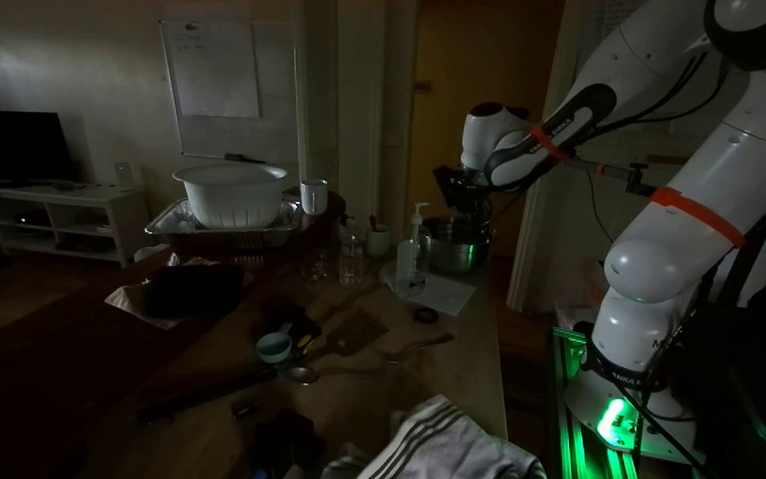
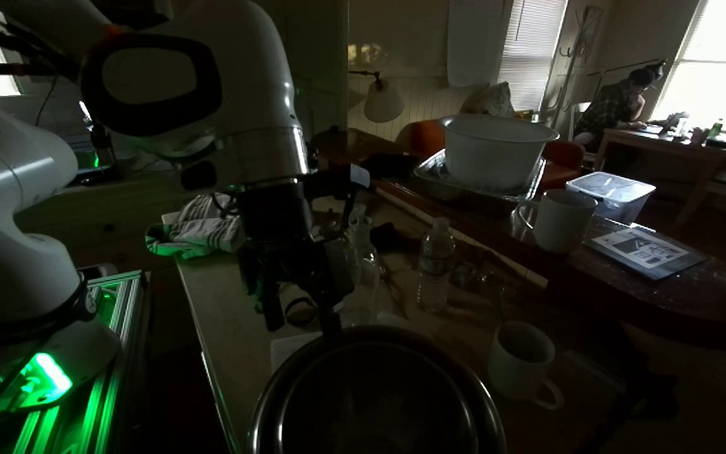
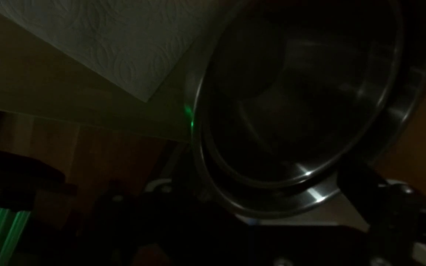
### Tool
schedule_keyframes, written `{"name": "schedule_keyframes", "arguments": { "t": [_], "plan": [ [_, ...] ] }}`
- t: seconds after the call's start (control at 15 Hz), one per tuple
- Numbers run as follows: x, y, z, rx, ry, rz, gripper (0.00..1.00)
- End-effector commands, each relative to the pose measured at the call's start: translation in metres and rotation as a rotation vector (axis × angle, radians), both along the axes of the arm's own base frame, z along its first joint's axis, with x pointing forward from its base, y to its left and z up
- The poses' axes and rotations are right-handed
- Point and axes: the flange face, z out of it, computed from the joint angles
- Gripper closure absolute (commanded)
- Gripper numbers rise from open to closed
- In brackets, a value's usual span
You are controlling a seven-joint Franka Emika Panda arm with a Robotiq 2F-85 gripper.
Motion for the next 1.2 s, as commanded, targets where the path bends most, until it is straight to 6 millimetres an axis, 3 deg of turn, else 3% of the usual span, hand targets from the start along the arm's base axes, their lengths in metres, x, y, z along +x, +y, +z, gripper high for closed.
{"name": "schedule_keyframes", "arguments": {
  "t": [0.0,0.2,0.4,0.47,0.53,0.87,1.13],
  "plan": [
    [0.003,-0.013,0.014,0.079,0.043,-0.178,0.0],
    [0.006,-0.037,0.025,0.118,0.073,-0.28,0.0],
    [0.016,-0.074,0.029,0.136,0.122,-0.371,0.0],
    [0.017,-0.076,0.033,0.107,0.141,-0.37,0.0],
    [0.005,-0.061,0.037,0.109,0.101,-0.321,0.0],
    [0.027,-0.083,0.038,0.184,0.143,-0.329,0.0],
    [0.052,-0.113,0.06,0.316,0.17,-0.128,0.0]
  ]
}}
